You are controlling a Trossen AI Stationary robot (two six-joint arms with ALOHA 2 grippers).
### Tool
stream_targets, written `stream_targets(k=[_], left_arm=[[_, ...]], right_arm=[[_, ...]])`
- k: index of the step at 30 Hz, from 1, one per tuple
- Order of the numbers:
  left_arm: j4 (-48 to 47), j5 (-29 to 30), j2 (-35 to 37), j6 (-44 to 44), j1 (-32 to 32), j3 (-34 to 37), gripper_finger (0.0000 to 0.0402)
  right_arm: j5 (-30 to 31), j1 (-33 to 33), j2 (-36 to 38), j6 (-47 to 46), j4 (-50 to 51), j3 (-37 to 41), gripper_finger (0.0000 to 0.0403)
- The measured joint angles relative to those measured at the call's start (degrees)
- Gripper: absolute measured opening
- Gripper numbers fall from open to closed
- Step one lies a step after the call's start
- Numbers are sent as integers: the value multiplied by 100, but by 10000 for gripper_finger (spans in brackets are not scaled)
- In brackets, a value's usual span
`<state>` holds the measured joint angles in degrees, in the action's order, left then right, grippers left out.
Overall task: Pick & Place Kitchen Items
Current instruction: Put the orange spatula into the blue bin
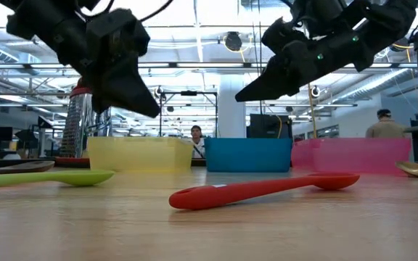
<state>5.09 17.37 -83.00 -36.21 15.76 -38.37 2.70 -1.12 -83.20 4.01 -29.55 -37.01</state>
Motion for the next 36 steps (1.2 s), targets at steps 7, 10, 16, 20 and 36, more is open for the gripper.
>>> stream_targets(k=[7,10,16,20,36], left_arm=[[-1679,765,0,-259,388,-876,42],[-2405,962,0,-517,502,-1264,42],[-3274,1027,0,-829,686,-1755,42],[-3654,1147,-15,-1127,801,-1874,42],[-5336,-195,-263,-3839,1346,-1799,42]], right_arm=[[5,127,0,408,61,-2,89],[9,125,0,461,68,-2,91],[15,124,0,463,67,-4,89],[15,124,0,463,68,-4,91],[17,124,2,462,124,-7,89]])
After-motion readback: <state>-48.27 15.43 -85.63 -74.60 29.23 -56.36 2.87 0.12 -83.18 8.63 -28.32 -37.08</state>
